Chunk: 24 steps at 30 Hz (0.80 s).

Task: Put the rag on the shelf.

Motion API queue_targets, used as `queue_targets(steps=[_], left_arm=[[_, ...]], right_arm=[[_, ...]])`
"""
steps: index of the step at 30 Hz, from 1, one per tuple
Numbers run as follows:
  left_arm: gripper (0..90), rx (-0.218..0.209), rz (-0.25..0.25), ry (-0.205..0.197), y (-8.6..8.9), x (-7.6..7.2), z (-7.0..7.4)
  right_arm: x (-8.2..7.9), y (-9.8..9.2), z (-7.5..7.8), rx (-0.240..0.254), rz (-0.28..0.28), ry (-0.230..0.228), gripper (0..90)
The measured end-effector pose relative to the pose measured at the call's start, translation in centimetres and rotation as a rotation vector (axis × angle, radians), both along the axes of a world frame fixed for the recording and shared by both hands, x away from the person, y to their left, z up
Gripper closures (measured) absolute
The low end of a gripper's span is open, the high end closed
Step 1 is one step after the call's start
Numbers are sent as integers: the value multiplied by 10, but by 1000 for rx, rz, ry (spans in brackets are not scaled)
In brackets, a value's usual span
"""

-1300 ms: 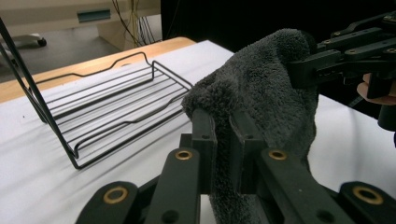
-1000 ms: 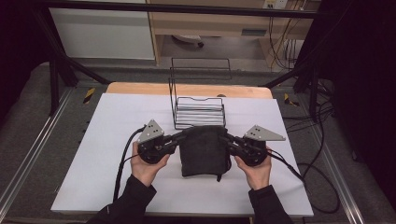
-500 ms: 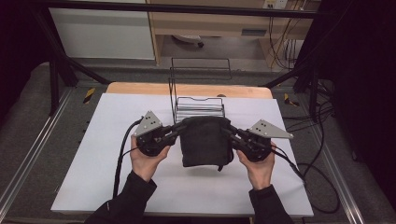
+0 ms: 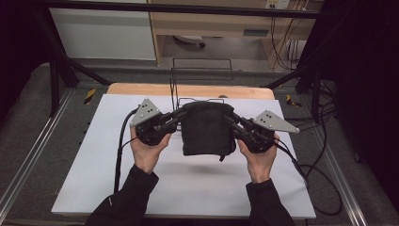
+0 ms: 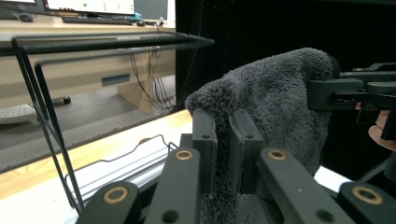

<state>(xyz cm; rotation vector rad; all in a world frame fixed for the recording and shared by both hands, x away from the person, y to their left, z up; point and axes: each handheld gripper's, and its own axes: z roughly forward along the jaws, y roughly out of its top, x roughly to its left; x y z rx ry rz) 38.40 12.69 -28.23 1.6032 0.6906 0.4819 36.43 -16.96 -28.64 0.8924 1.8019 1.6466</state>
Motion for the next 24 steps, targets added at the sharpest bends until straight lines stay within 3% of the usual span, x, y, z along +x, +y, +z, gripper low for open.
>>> queue_targets(steps=[24], left_arm=[[822,-98,52,-103,-2,26,53]], right_arm=[[26,9,51,64,-69,-136,789]])
